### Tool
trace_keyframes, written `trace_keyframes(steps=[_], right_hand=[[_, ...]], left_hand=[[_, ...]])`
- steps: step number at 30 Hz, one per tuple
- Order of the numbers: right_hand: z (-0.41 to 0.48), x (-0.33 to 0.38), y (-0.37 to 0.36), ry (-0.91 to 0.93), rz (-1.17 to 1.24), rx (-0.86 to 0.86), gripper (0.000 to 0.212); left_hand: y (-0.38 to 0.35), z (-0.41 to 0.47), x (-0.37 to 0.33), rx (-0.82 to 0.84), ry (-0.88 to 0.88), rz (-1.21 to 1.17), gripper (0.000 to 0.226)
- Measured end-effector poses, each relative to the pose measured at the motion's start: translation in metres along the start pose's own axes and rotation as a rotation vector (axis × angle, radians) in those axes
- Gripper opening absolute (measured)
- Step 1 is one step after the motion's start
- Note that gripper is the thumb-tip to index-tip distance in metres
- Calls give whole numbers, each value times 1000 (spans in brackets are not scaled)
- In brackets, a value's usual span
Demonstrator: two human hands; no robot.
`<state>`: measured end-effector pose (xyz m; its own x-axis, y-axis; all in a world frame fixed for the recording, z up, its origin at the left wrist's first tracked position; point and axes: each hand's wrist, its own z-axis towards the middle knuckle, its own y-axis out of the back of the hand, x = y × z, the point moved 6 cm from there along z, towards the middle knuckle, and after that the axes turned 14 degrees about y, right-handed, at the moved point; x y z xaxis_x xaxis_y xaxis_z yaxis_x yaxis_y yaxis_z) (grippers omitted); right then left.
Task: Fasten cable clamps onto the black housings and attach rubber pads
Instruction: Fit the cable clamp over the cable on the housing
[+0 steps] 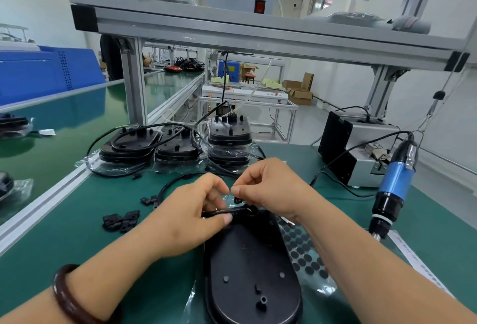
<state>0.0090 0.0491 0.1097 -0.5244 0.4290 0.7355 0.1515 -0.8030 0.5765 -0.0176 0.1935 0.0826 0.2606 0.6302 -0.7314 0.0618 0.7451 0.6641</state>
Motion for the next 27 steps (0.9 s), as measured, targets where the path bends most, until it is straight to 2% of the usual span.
trace_keyframes(steps=[5,13,17,20,24,27], right_hand=[[3,2,-6,1,-36,81,11],[5,4,-8,-7,-87,256,17],[1,-3,-6,-31,76,278,9],[-1,-9,-8,-49,224,241,17],[-2,-15,-9,-61,278,213,19],[-3,-14,-10,-53,323,232,23]], left_hand=[[2,-2,-6,-59,-61,14,32],[5,-5,-6,-126,-61,-7,32],[6,-6,-9,-172,-75,24,28],[7,-7,-12,-190,-93,52,24],[4,-6,-10,-171,-86,89,20],[3,-5,-7,-155,-73,67,26]])
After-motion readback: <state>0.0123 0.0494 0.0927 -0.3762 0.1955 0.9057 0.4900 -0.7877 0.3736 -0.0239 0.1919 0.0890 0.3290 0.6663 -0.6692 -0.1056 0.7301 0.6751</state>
